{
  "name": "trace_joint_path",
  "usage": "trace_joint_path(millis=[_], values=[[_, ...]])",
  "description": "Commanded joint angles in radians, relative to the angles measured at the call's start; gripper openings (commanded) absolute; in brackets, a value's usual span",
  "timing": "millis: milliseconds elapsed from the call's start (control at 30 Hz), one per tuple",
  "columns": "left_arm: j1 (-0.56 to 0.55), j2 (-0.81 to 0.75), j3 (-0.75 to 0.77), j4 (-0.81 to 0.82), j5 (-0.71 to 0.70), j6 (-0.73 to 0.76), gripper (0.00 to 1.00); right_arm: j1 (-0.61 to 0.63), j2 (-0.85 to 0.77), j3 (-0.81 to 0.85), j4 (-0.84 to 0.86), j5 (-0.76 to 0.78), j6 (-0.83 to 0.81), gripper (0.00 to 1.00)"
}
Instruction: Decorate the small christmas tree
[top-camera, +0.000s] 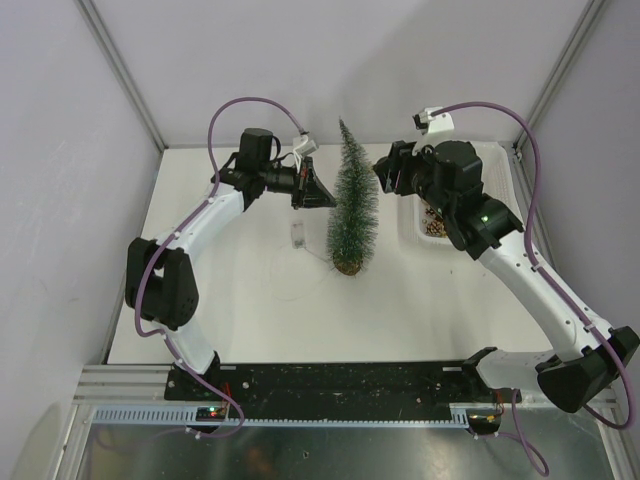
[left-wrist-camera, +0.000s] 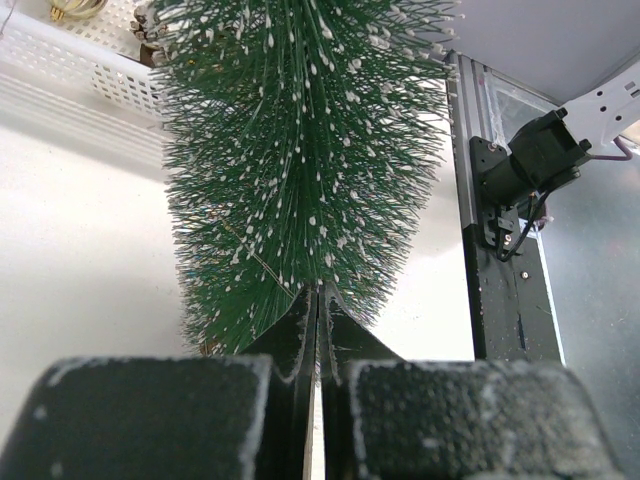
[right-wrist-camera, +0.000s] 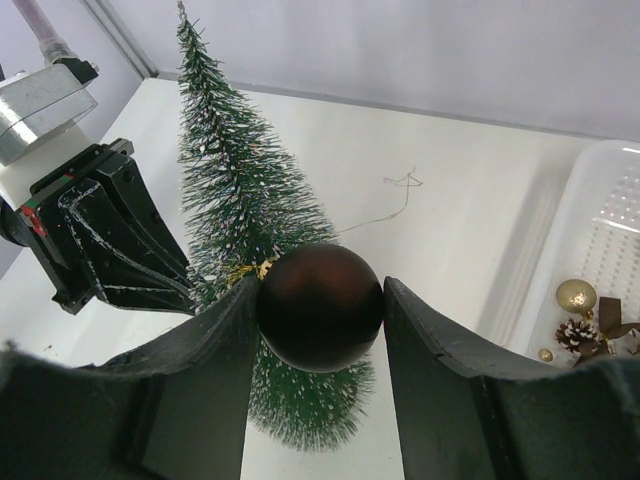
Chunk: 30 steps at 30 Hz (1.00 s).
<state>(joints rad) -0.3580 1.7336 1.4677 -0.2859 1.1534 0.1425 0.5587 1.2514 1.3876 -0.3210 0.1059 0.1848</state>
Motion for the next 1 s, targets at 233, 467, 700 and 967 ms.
trace_joint_path(millis=[233, 467, 700, 967], values=[[-0.008, -0.073, -0.014, 0.026, 0.01, 0.024, 0.0, 0.0, 0.017, -0.026, 0.026, 0.023, -0.001, 0.08], [-0.008, -0.071, -0.012, 0.027, 0.016, 0.022, 0.0, -0.027, 0.008, -0.05, 0.016, 0.038, -0.008, 0.08], [-0.009, -0.072, -0.014, 0.026, 0.018, 0.021, 0.0, -0.074, 0.006, -0.055, 0.061, 0.009, -0.002, 0.08], [-0.009, -0.072, -0.011, 0.025, 0.02, 0.021, 0.0, -0.091, 0.037, -0.055, 0.095, -0.022, 0.014, 0.08]])
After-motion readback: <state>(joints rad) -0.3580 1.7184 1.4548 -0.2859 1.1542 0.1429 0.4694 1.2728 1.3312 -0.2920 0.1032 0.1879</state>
